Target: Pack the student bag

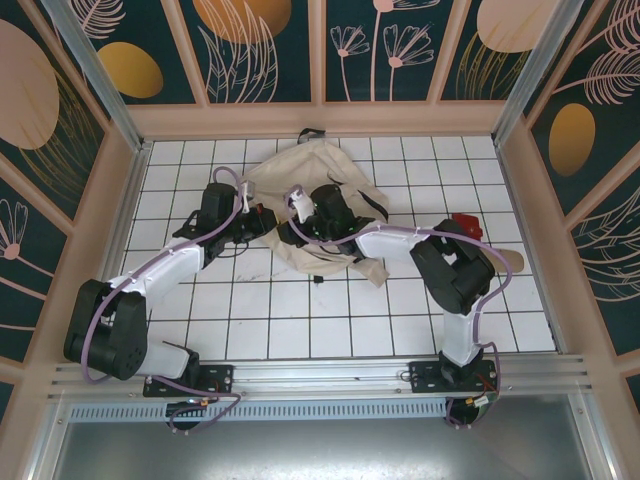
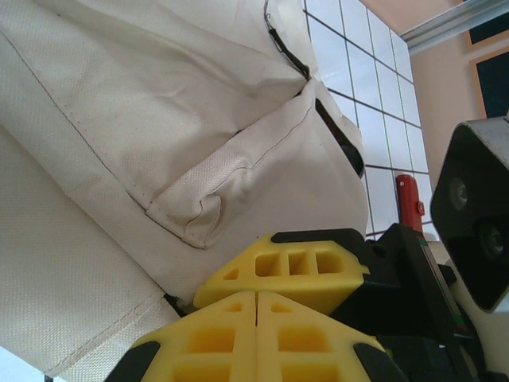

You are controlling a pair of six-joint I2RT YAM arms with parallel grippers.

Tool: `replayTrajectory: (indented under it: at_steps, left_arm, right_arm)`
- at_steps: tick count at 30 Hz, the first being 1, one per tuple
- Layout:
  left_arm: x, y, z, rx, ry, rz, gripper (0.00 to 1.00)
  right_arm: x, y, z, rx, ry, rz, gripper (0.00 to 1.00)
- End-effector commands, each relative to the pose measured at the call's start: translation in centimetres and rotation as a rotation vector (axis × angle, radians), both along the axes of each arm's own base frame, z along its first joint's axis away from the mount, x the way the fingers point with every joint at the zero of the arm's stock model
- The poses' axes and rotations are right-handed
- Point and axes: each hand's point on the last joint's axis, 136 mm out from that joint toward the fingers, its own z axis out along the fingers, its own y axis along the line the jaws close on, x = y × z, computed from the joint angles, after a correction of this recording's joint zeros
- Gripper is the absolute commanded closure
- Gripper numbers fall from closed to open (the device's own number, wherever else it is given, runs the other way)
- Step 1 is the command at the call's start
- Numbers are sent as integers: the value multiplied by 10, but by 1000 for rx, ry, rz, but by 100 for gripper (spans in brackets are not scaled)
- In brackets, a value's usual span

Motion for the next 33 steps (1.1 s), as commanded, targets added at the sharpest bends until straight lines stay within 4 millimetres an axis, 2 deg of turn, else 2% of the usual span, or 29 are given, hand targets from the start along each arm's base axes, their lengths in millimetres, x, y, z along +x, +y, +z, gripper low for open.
replayTrajectory:
  at_steps: [1, 3, 5, 6, 8, 10, 12, 14, 16, 20, 27, 30, 33]
  left_arm:
    - [6, -2, 9, -1, -12, 1, 100]
    - [6, -1, 9, 4, -7, 9, 98]
    - [9, 3, 8, 20, -2, 37, 85]
    - [10, 7, 8, 36, 0, 60, 82]
    - [16, 21, 7, 85, 4, 140, 74]
    - [22, 40, 5, 130, 14, 248, 55]
    - [26, 57, 0, 158, 32, 342, 43]
    - [28, 65, -6, 145, 56, 399, 39]
    - [29, 62, -14, 103, 80, 406, 36]
    - [32, 39, -26, 19, 135, 335, 37]
    - [37, 21, -43, -33, 188, 268, 41]
    - [36, 19, -56, -28, 227, 265, 46]
    - [36, 25, -69, -10, 265, 309, 57]
  right_arm:
    - [7, 8, 18, 22, -104, -7, 83]
    - [8, 7, 19, 23, -109, -18, 88]
    - [9, 4, 22, 24, -126, -50, 98]
    - [9, 3, 23, 24, -132, -64, 100]
    - [11, -2, 27, 22, -142, -111, 100]
    - [10, -7, 30, 21, -136, -147, 100]
    - [10, -12, 30, 18, -116, -198, 100]
    - [10, -18, 29, 14, -78, -255, 100]
    - [8, -21, 27, 13, -24, -297, 100]
    - [-3, -17, 20, 44, 106, -349, 100]
    - [-17, 5, 19, 86, 220, -365, 100]
    - [-18, 8, 17, 80, 256, -389, 100]
    - [-17, 6, 12, 70, 301, -435, 100]
